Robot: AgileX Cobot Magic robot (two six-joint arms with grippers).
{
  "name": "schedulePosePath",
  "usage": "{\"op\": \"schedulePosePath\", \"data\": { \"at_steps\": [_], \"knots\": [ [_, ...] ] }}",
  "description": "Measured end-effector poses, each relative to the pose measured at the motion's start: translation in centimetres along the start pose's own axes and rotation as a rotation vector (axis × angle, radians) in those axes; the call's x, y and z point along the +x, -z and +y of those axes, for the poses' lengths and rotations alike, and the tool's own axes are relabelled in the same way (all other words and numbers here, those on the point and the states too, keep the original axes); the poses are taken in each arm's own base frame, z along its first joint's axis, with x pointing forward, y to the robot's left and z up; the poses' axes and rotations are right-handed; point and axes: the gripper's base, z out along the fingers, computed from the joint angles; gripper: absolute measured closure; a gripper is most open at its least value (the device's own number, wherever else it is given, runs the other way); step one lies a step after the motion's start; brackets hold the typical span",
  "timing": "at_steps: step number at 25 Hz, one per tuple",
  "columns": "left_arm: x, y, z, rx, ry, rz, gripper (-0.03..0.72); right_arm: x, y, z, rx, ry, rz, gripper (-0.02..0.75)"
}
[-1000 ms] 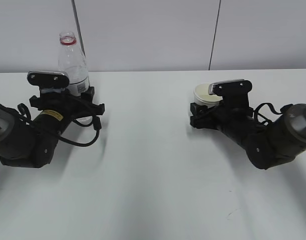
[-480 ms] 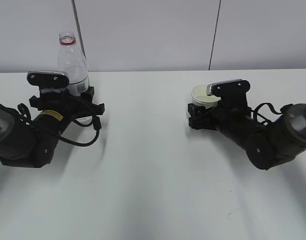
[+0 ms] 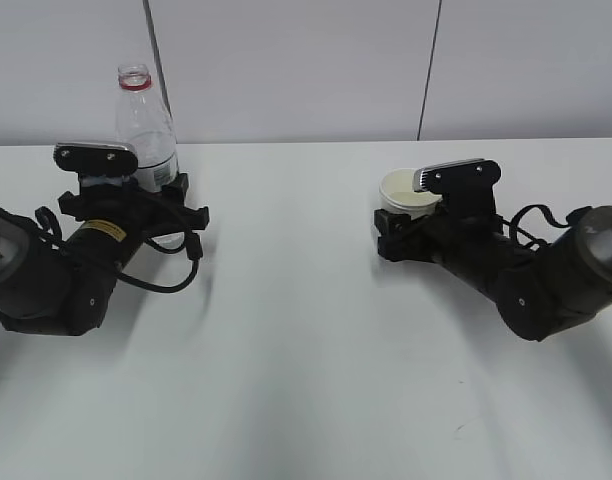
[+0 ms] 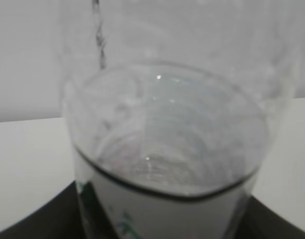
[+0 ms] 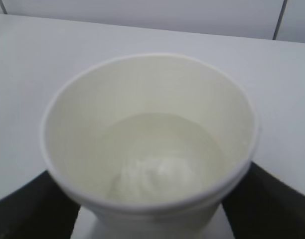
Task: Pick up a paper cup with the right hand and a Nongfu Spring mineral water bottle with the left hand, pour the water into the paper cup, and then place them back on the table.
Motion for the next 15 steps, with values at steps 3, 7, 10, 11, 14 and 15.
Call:
{"op": "schedulePosePath", "data": {
  "at_steps": [3, 7, 10, 11, 14, 15],
  "knots": [
    [0.0, 0.0, 0.0, 0.000, 0.000, 0.000, 0.293, -0.2, 0.5, 0.0, 0.000, 0.000, 0.005, 0.125],
    [0.0, 0.0, 0.0, 0.000, 0.000, 0.000, 0.293, -0.1, 1.0, 0.0, -0.001, 0.001, 0.013, 0.126],
    [0.0, 0.0, 0.0, -0.001, 0.001, 0.001, 0.293, 0.5, 1.4, 0.0, -0.001, 0.001, 0.034, 0.126],
    [0.0, 0.0, 0.0, -0.001, 0.001, 0.001, 0.293, 0.7, 1.5, 0.0, -0.001, 0.001, 0.041, 0.126],
    [0.0, 0.0, 0.0, -0.002, 0.001, 0.001, 0.293, 0.6, 2.1, 0.0, -0.001, 0.001, 0.047, 0.126],
    [0.0, 0.0, 0.0, -0.002, 0.001, 0.001, 0.293, 0.5, 2.4, 0.0, -0.001, 0.001, 0.046, 0.126]
  ]
}}
